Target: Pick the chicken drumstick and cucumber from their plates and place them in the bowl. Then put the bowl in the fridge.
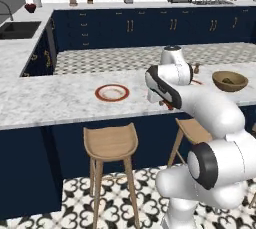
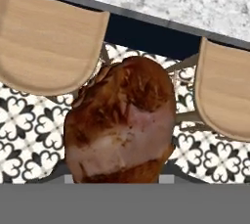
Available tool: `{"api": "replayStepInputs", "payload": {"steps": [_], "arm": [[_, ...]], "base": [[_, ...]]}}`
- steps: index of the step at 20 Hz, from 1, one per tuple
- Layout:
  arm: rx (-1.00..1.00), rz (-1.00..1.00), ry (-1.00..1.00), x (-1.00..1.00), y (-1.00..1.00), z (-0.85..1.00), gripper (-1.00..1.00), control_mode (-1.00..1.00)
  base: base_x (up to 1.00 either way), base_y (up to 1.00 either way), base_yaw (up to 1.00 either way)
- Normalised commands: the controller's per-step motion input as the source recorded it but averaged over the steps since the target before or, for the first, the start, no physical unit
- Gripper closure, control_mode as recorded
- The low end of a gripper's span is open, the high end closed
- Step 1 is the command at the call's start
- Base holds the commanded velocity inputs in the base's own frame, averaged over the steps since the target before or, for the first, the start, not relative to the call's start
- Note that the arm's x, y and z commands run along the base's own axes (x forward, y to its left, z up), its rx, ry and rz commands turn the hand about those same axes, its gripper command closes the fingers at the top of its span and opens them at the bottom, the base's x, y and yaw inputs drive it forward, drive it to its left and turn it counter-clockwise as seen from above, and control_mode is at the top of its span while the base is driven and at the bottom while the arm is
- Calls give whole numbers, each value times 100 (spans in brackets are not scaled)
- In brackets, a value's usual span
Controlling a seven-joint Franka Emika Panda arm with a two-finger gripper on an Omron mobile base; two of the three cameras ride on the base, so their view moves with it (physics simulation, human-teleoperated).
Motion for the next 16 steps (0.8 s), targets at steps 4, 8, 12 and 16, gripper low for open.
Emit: {"api": "replayStepInputs", "payload": {"steps": [4, 8, 12, 16], "arm": [[0, 0, 0, 0, 0, 0, 100, 100], [0, 0, 0, 0, 0, 0, 100, 100], [0, 0, 0, 0, 0, 0, 100, 100], [0, 0, 0, 0, 0, 0, 100, 100]], "base": [[-14, -100, -2], [0, -100, -2], [54, -68, 0], [100, -70, 0]]}}
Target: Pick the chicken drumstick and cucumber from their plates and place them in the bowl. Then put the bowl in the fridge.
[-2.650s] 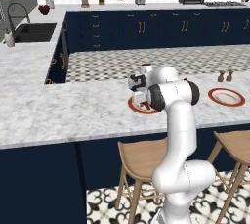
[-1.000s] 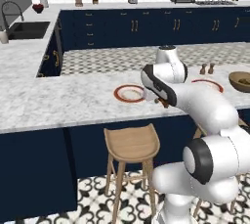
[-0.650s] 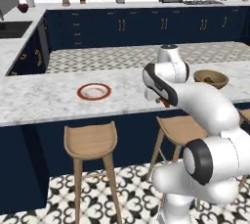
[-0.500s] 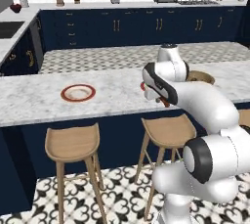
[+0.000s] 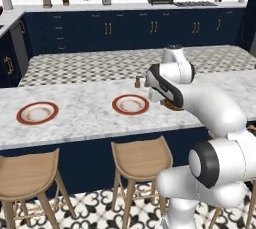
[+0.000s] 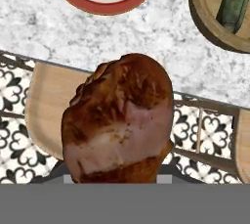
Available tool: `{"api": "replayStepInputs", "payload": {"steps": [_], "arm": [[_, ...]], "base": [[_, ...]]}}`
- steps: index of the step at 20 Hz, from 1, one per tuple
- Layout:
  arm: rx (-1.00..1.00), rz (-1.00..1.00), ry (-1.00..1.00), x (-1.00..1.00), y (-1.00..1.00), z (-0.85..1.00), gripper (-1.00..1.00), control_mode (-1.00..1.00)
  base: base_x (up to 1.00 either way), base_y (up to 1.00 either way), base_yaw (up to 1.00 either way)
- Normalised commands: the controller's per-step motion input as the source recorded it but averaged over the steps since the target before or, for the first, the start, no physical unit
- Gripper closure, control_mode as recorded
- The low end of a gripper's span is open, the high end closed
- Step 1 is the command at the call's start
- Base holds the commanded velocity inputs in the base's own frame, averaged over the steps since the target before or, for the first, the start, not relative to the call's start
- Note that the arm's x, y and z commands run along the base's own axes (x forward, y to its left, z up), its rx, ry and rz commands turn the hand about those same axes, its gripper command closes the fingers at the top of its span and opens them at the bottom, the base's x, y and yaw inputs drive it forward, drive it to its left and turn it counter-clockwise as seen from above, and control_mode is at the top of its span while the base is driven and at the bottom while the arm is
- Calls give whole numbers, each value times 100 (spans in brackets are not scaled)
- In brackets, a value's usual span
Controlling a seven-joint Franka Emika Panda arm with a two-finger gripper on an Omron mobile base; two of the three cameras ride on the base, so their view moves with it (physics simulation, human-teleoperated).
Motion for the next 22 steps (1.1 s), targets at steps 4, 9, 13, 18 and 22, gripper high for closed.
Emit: {"api": "replayStepInputs", "payload": {"steps": [4, 9, 13, 18, 22], "arm": [[0, 0, 0, 0, 0, 0, 100, 100], [10, 0, 18, 100, -92, -9, 100, -100], [2, 0, 24, 100, -64, -37, 100, -100], [0, 0, 17, 100, -37, -51, 100, -100], [0, 0, 8, 100, -18, -61, 100, -100]], "base": [[94, -89, 2], [0, 0, 0], [0, 0, 0], [0, 0, 0], [0, 0, 0]]}}
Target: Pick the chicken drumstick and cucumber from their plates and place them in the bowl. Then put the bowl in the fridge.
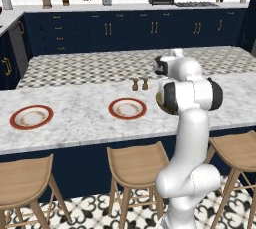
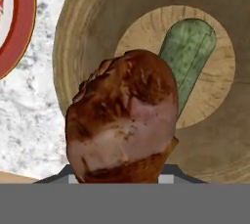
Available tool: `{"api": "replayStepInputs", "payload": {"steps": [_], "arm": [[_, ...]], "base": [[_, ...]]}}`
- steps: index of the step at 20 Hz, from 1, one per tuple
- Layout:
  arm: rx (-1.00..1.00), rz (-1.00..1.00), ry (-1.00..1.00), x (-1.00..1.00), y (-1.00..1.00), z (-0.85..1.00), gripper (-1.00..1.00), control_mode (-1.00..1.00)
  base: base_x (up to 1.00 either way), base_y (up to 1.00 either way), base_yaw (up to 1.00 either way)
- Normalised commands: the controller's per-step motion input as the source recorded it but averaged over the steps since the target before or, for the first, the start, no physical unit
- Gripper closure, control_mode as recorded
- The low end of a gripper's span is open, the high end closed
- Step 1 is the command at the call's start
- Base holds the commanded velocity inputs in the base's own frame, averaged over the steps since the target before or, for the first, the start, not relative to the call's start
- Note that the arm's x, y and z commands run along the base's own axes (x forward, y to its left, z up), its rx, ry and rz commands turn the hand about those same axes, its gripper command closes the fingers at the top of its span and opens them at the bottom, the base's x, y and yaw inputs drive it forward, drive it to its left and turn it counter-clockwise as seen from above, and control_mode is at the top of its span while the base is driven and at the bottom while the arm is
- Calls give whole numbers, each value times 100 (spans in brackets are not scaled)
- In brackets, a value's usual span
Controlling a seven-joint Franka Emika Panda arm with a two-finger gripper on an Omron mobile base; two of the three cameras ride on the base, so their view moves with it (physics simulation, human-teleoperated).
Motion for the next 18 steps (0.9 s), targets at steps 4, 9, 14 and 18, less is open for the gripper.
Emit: {"api": "replayStepInputs", "payload": {"steps": [4, 9, 14, 18], "arm": [[0, 0, 10, 89, -9, -46, 100, -100], [0, -6, 6, -7, -2, -45, 100, -100], [0, -12, 2, -50, 0, -43, -100, -100], [0, -7, -6, -35, 0, -1, -100, -100]], "base": [[0, 0, 0], [0, 0, 0], [0, 0, 0], [0, 0, 0]]}}
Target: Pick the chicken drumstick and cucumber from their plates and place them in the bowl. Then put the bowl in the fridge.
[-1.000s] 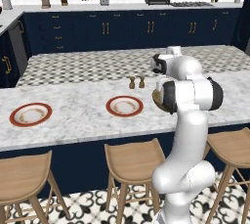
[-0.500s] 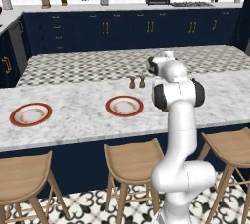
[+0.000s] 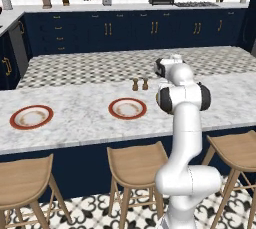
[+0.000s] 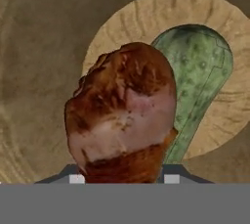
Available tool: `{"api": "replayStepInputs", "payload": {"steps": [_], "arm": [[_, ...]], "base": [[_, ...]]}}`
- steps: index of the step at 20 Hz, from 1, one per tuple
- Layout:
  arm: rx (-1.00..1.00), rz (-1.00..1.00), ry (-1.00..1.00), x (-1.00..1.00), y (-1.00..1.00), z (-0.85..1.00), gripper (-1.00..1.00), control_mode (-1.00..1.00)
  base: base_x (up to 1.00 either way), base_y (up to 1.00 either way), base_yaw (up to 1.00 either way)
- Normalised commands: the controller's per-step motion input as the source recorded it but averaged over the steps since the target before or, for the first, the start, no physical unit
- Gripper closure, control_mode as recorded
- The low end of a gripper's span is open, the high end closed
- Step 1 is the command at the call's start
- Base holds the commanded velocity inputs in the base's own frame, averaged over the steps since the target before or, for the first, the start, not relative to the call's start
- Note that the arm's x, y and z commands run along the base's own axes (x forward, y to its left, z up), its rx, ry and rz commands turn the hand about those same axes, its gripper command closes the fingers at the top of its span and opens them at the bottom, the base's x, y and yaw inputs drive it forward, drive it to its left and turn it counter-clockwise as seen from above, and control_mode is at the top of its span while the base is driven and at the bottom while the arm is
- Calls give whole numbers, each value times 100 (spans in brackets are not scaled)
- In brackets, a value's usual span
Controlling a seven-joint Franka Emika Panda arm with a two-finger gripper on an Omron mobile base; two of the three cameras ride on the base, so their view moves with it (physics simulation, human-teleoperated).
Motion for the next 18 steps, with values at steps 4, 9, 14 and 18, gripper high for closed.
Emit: {"api": "replayStepInputs", "payload": {"steps": [4, 9, 14, 18], "arm": [[0, -5, -27, -56, 0, 34, -100, -100], [0, -8, -21, -78, -12, 47, -100, -100], [0, -26, -1, -67, -42, 22, -100, -100], [0, -25, 7, -2, -52, 0, -100, -100]], "base": [[0, 0, 0], [0, 0, 0], [0, 0, 0], [0, 0, 0]]}}
